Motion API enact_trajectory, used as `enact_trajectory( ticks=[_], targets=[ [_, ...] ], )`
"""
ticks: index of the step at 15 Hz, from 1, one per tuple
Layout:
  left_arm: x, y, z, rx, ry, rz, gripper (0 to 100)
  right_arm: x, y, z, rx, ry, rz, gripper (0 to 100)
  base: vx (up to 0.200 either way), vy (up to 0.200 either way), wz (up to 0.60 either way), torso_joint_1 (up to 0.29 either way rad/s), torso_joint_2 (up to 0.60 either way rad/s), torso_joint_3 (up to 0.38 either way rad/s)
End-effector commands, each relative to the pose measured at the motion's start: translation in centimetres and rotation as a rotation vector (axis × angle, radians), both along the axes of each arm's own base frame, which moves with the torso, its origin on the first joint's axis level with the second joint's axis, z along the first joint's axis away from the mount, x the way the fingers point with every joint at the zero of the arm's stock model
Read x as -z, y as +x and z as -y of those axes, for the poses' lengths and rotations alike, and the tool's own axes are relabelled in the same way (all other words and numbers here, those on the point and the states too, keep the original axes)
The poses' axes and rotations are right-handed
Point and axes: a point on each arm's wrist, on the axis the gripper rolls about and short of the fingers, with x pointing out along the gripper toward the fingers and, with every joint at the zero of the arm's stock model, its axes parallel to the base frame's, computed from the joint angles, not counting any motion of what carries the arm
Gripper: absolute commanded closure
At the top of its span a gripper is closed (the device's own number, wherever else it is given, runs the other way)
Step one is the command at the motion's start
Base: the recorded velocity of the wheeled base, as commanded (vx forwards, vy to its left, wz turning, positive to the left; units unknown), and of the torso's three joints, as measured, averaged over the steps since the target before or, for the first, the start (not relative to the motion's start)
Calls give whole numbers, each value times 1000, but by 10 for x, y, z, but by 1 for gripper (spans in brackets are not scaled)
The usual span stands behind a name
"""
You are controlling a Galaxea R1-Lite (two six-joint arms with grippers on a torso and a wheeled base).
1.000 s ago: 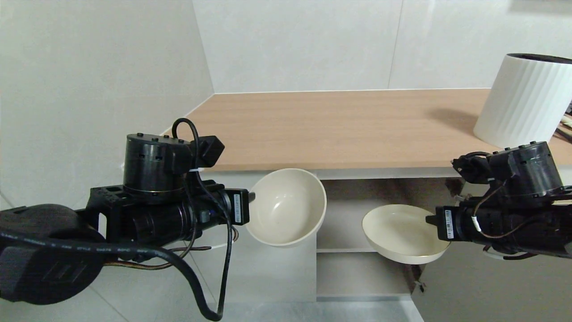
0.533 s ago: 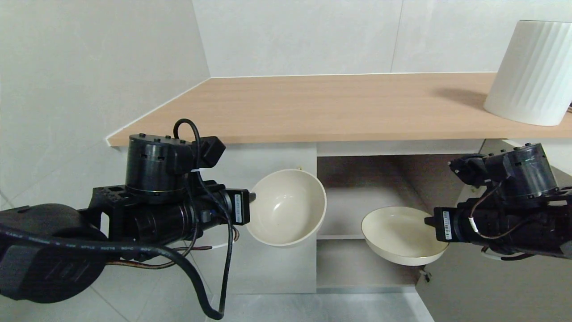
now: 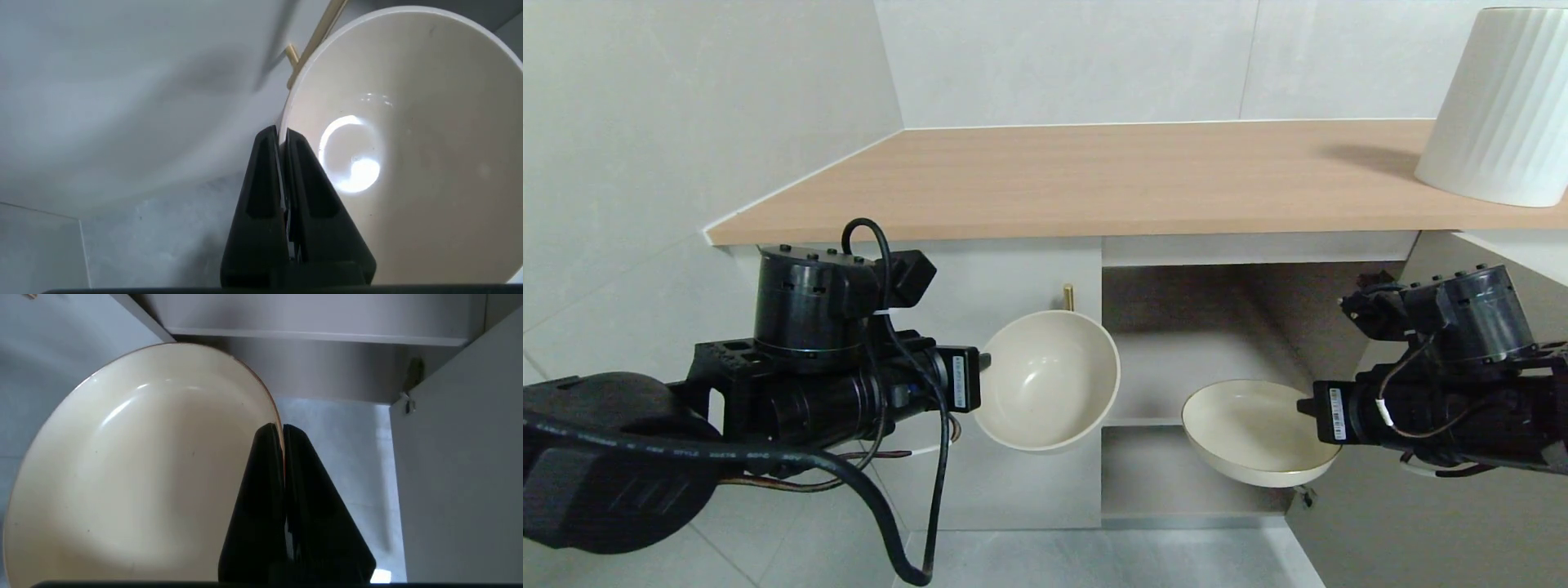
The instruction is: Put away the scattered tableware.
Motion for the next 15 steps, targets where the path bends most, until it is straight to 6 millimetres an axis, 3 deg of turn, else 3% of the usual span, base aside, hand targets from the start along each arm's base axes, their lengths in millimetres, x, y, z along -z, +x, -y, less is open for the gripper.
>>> enact_trajectory(
  ticks=[1, 5, 10, 15],
  targets=[
    [4, 2, 1, 1, 5, -11, 100, 8, 5, -2, 1, -10, -22, 100, 0, 0, 0, 0, 0, 0],
    [9, 3, 4, 20, 7, -30, 100, 39, 29, -13, 5, -19, -36, 100, 0, 0, 0, 0, 0, 0],
    [20, 1, 15, 67, 17, -68, 100, 106, 72, -30, 99, -74, -2, 100, 0, 0, 0, 0, 0, 0],
    [21, 1, 16, 72, 19, -71, 100, 151, 107, -24, 165, -54, 64, 100, 0, 0, 0, 0, 0, 0]
  ],
)
